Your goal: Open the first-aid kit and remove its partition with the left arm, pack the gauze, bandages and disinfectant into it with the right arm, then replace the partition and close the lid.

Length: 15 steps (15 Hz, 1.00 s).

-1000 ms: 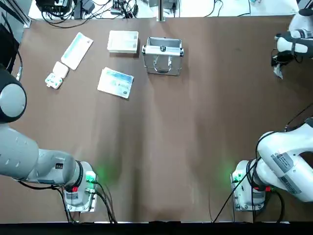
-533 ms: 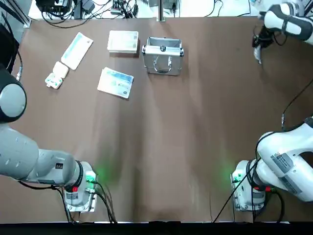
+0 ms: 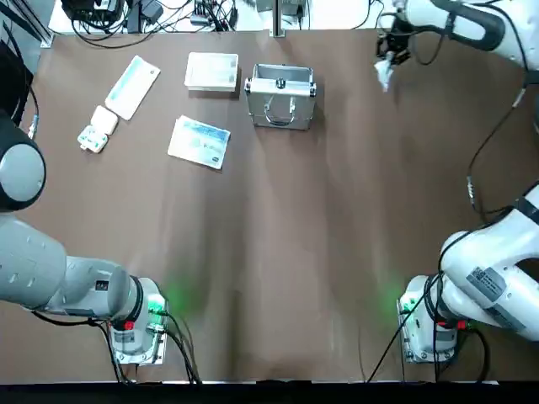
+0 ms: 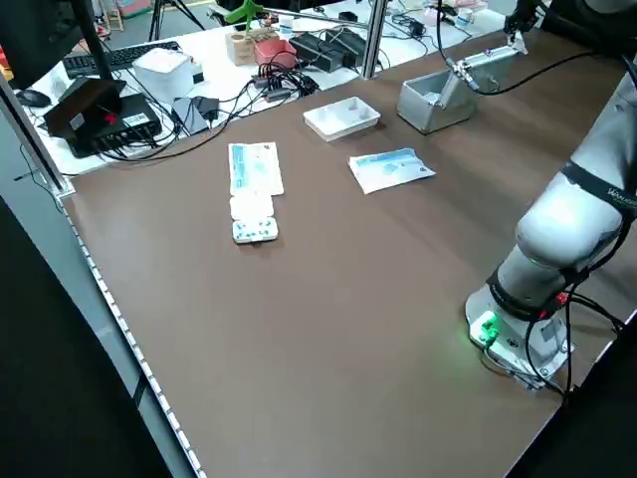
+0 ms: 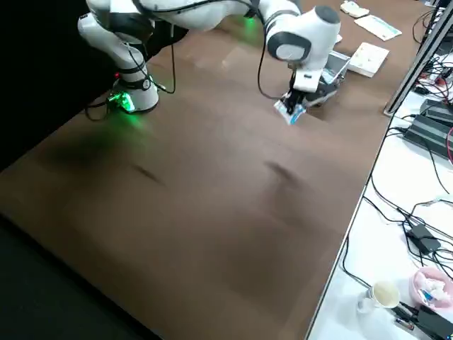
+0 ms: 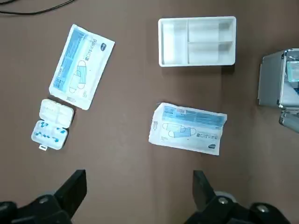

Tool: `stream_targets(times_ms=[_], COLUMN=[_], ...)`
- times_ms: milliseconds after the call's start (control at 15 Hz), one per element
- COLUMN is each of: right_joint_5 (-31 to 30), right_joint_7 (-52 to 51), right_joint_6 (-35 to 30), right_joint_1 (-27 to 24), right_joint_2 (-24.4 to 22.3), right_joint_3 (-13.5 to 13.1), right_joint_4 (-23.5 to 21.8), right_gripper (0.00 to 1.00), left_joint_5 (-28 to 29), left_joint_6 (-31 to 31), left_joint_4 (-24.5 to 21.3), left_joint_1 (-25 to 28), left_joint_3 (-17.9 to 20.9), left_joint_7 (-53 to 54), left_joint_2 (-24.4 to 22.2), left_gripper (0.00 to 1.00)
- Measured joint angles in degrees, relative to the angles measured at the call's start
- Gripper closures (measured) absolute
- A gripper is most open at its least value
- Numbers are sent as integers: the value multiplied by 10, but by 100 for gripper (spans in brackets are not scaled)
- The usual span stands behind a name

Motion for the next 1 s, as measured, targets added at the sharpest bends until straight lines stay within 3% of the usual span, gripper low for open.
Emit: stream_targets(times_ms=[200, 267, 467, 667, 1000], right_joint_5=[35, 39, 40, 40, 41], right_joint_7=[101, 149, 203, 245, 289], right_joint_6=[9, 15, 70, 167, 272], right_joint_1=[81, 141, 216, 281, 409], right_joint_2=[0, 0, 0, 2, 7], right_joint_3=[2, 0, -23, -73, -192], right_joint_4=[23, 56, 91, 94, 102], right_gripper=[85, 85, 85, 84, 82], left_joint_5=[0, 0, 0, 0, 0], left_joint_6=[0, 0, 0, 0, 0], left_joint_4=[0, 0, 0, 0, 0], left_joint_1=[0, 0, 0, 0, 0], left_joint_3=[0, 0, 0, 0, 0], left_joint_7=[0, 0, 0, 0, 0], left_joint_2=[0, 0, 0, 0, 0], left_gripper=[0, 0, 0, 0, 0])
